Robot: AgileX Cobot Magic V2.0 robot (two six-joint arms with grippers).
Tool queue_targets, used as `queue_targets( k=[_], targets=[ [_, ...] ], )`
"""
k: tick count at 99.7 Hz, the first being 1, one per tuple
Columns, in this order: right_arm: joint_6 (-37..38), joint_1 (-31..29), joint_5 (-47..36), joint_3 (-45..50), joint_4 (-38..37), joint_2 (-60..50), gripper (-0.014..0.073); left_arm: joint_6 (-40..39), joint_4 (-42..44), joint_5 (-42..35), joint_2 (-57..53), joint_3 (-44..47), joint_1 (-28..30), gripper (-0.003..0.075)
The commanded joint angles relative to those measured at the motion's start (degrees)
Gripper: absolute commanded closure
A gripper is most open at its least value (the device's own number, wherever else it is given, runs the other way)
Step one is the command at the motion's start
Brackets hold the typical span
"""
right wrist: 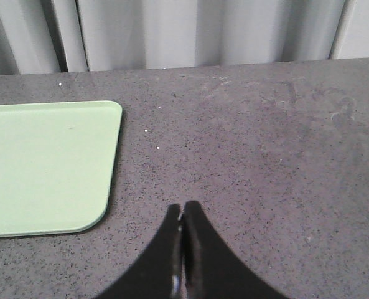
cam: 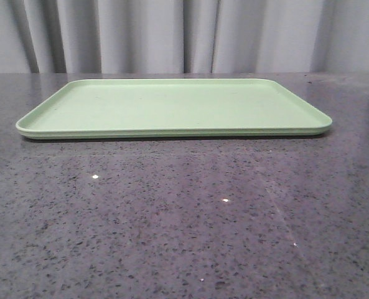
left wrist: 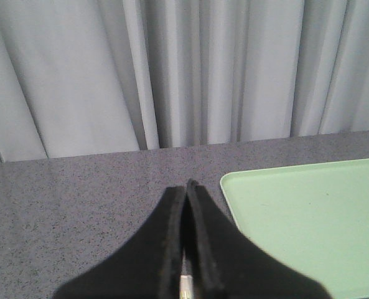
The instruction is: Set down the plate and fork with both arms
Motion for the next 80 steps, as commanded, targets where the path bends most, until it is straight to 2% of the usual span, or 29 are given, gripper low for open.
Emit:
queue_targets(
  k=[1, 36, 40, 49, 56, 64, 72, 80],
  targets=[
    [-0.7, -0.4, -2.5, -4.4, -0.6, 3.7, 0.0660, -0.3, -0.2, -2.3, 4.7, -4.0, -0.2, 0.0741],
    [-0.7, -0.4, 0.1, -7.0, -0.1, 9.0, 0.0645, -0.3, -0.2, -1.1, 12.9, -10.2, -0.2, 0.0740],
    [-0.7, -0.4, 0.1, -7.0, -0.1, 9.0, 0.0619, -0.3, -0.2, -1.1, 13.1, -10.2, -0.2, 0.0740],
    [-0.7, -0.4, 0.1, -7.0, -0.1, 9.0, 0.0489, -0.3, -0.2, -1.0, 13.3, -10.2, -0.2, 0.0722],
    [-0.7, -0.4, 0.1, -7.0, -0.1, 9.0, 0.0379, -0.3, -0.2, -0.8, 13.3, -10.2, -0.2, 0.0662],
    [-0.7, -0.4, 0.1, -7.0, -0.1, 9.0, 0.0265, -0.3, -0.2, -0.8, 13.3, -10.2, -0.2, 0.0552],
    [-0.7, -0.4, -0.1, -7.0, -0.1, 9.0, 0.0192, -0.3, -0.2, -0.8, 13.3, -10.2, -0.2, 0.0415],
    [-0.7, -0.4, -0.6, -7.0, -0.1, 9.0, 0.0175, -0.3, -0.2, -0.8, 13.3, -10.2, -0.2, 0.0296]
  ],
)
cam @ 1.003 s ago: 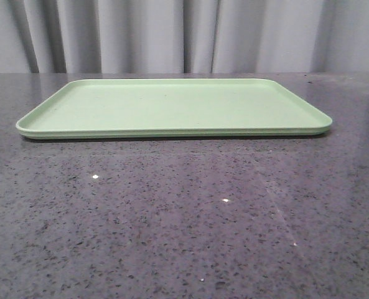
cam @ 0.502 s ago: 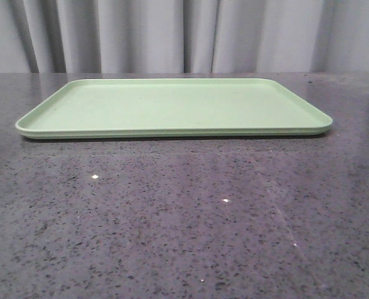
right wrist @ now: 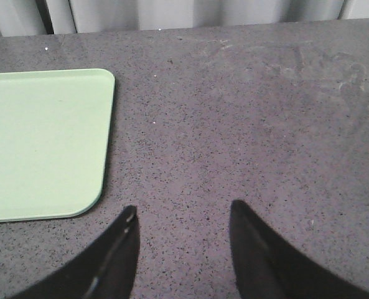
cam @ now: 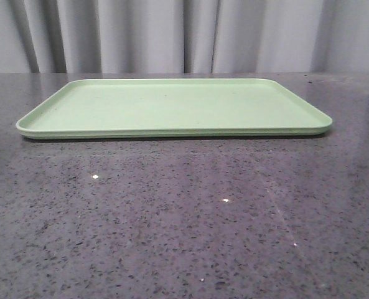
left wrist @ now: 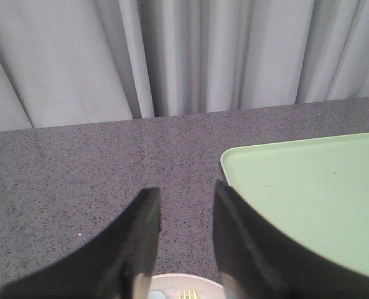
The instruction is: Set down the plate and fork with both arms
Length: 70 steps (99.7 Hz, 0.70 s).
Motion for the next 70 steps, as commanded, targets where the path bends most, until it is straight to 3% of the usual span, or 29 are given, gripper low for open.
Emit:
queue_targets(
  k=[1, 10, 37, 49, 70],
  targets=[
    [-0.7, -0.4, -4.7, -2.1, -0.4, 0.5, 0.0176, -0.3, -0.4, -3.8, 0.3, -2.0, -0.2, 0.0287],
    [-0.7, -0.4, -6.4, -2.1, -0.4, 0.5, 0.0176, -0.3, -0.4, -3.8, 0.3, -2.0, -0.2, 0.0227],
    [-0.7, -0.4, -7.3, -2.0, -0.4, 0.5, 0.0176, -0.3, 1.6, -3.5, 0.3, -1.9, -0.2, 0.0228],
    [-0.7, -0.4, -6.9, -2.0, -0.4, 0.5, 0.0176, -1.8, 4.6, 1.2, 0.3, -2.4, 0.0, 0.0228],
    [-0.7, -0.4, -6.2, -2.0, -0.4, 0.5, 0.0176, -10.5, 12.5, 7.1, 0.3, -2.4, 6.7, 0.0228]
  ],
)
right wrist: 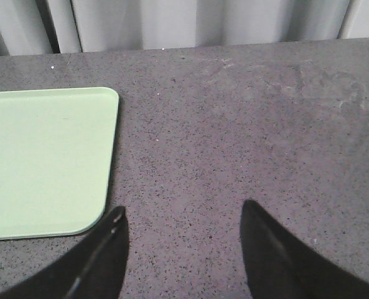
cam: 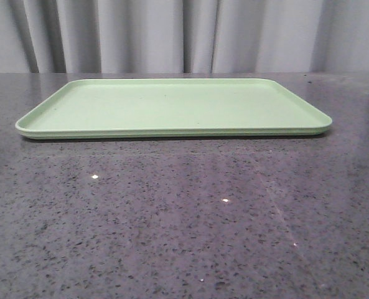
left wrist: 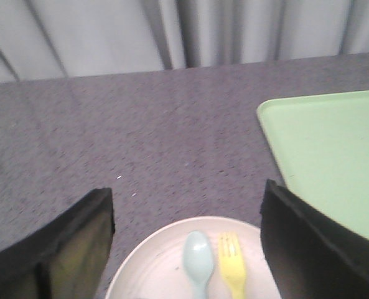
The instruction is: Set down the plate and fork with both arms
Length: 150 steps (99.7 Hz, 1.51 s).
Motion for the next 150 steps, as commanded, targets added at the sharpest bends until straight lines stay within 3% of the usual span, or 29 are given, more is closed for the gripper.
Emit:
queue_targets(
  k=[1, 19, 81, 88, 150],
  targets=[
    [-0.7, -0.4, -3.3, -2.0, -0.5, 0.5, 0.0176, -3.2, 2.6, -1.5, 0.3, -2.0, 3.3, 0.0228],
    [-0.7, -0.4, -3.0, -2.0, -0.5, 0.5, 0.0176, -3.3, 2.6, 0.3, 1.6, -2.0, 9.8, 0.0228],
    [-0.7, -0.4, -2.8, -2.0, -0.5, 0.5, 0.0176, -4.2, 5.8, 0.9, 20.8, -1.8, 9.8, 0.0228],
    [-0.7, -0.4, -2.9, -2.0, -0.5, 0.5, 0.0176, -4.2, 5.9, 3.8, 25.0, -1.8, 9.8, 0.0228],
    [-0.7, -0.4, -4.1, -2.0, -1.2, 0.5, 0.0176, -4.2, 7.7, 10.2, 33.8, -1.8, 9.8, 0.0228]
  ],
)
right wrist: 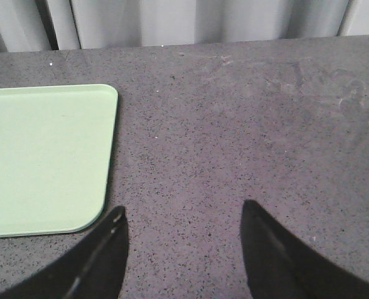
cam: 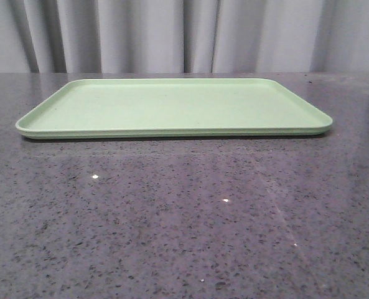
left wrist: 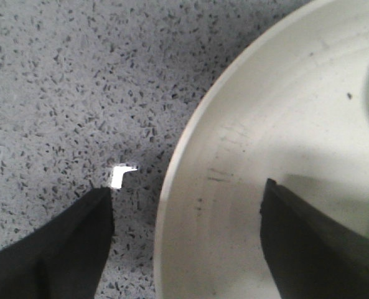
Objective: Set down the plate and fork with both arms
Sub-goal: 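Carry the white plate with the left gripper over the green tray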
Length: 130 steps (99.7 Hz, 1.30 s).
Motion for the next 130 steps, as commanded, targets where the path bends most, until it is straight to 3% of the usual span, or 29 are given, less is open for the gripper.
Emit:
queue_targets(
  k=[1, 9, 16, 43, 99, 130],
  targets=[
    [-0.7, -0.4, -4.6, -2.0, -1.1, 0.5, 0.0176, -0.8, 0.4, -1.1, -1.2, -1.8, 0.2, 0.0228],
    [-0.7, -0.4, -4.6, -2.0, -1.1, 0.5, 0.0176, -0.8, 0.4, -1.1, -1.2, -1.8, 0.2, 0.0238],
    [-0.7, -0.4, -4.6, -2.0, -1.6, 0.5, 0.0176, -0.8, 0.4, -0.7, -1.2, -1.8, 0.2, 0.0299],
    [-0.7, -0.4, -4.6, -2.0, -2.9, 0.5, 0.0176, -0.8, 0.4, 0.1, -1.2, -1.8, 0.2, 0.0742],
    [-0.7, -0.4, -4.5, -2.0, -2.9, 0.5, 0.0176, -0.8, -0.1, 2.1, -3.2, -3.0, 0.2, 0.0741],
    [-0.7, -0.4, -4.5, -2.0, -2.9, 0.5, 0.0176, 1.1, -7.3, 4.1, -7.9, -9.1, 0.2, 0.0741]
  ],
)
